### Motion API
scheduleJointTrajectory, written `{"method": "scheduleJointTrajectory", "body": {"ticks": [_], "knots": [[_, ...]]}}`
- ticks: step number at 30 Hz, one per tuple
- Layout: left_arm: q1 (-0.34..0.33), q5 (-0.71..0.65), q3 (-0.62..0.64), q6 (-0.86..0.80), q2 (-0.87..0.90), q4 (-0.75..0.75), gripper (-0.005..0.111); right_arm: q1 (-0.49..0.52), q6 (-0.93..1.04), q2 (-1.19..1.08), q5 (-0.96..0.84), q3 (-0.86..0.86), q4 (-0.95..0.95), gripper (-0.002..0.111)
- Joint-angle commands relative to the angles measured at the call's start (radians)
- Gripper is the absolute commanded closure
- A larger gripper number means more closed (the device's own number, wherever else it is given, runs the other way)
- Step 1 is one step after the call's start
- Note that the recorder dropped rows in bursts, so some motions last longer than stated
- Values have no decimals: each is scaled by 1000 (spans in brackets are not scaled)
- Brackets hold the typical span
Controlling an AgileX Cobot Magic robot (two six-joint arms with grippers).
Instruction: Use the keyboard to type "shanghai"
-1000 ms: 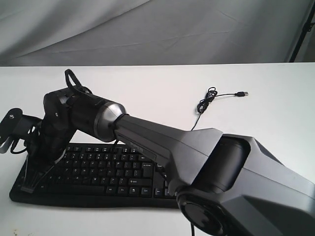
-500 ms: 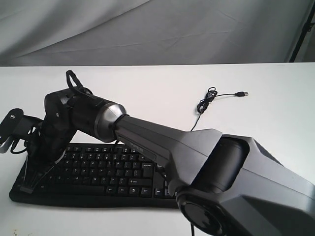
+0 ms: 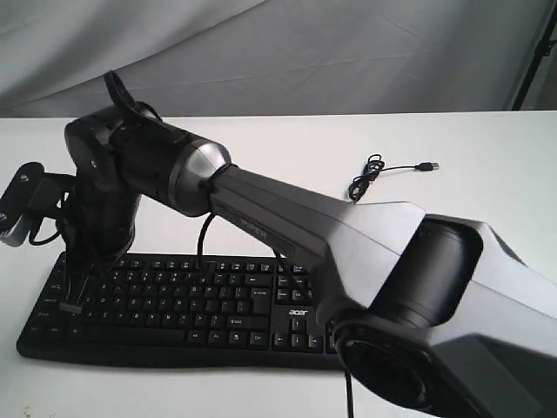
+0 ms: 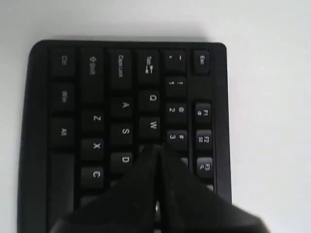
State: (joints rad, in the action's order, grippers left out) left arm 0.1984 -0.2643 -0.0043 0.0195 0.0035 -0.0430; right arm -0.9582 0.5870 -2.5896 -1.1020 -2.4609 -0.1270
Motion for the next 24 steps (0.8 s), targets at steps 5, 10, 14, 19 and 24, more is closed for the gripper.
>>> {"method": "scheduleJointTrajectory", "body": {"ticks": [5, 10, 14, 19, 24], "knots": [[4, 5, 4, 3, -3, -1, 107, 24, -12, 172, 98, 287, 23, 108], [4, 5, 4, 3, -3, -1, 107, 70, 15, 346, 358, 681, -39, 108], [4, 5, 4, 3, -3, -1, 107, 105, 71, 422, 514, 873, -124, 108], [4, 5, 4, 3, -3, -1, 107, 124, 148, 410, 535, 889, -218, 108], [4, 5, 4, 3, -3, -1, 107, 129, 173, 391, 543, 889, -249, 108]]}}
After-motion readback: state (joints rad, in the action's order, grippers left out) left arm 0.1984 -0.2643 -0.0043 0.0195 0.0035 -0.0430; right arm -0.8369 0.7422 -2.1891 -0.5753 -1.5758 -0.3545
